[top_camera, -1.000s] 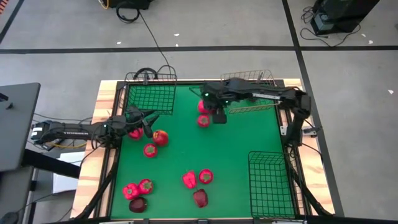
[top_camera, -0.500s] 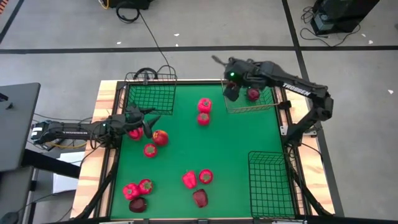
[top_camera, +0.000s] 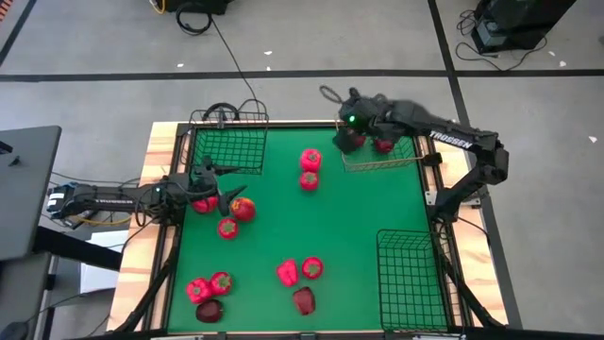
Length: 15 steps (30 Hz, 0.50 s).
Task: Sort produce into baskets
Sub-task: Put the red apple into the gold wire basket
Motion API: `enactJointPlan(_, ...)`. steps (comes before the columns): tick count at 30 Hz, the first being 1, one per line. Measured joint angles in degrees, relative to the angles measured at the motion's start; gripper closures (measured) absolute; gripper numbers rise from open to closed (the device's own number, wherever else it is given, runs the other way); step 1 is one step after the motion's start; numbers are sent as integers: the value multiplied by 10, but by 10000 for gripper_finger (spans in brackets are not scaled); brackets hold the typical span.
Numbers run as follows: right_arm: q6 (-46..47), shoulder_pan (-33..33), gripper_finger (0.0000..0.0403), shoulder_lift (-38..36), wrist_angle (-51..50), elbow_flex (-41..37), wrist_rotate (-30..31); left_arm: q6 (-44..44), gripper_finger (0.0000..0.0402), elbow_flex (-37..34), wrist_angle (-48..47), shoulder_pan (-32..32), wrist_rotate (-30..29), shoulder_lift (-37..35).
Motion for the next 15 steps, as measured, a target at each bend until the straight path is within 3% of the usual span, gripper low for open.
enactJointPlan(4,-29,38,35,-8,161,-90,-39,18,67,38,-31,0,17,0)
enactJointPlan(9,-37,77,39,-7,334,-190,-141,-4,49,107,-183,0,65,8)
enactJointPlan(11,-36,89,39,-7,380,-220,-156,-18,43,125,-235,0,70,20)
enactJointPlan(15,-34,112,39,-7,453,-258,-154,-39,32,141,-251,0,99,49)
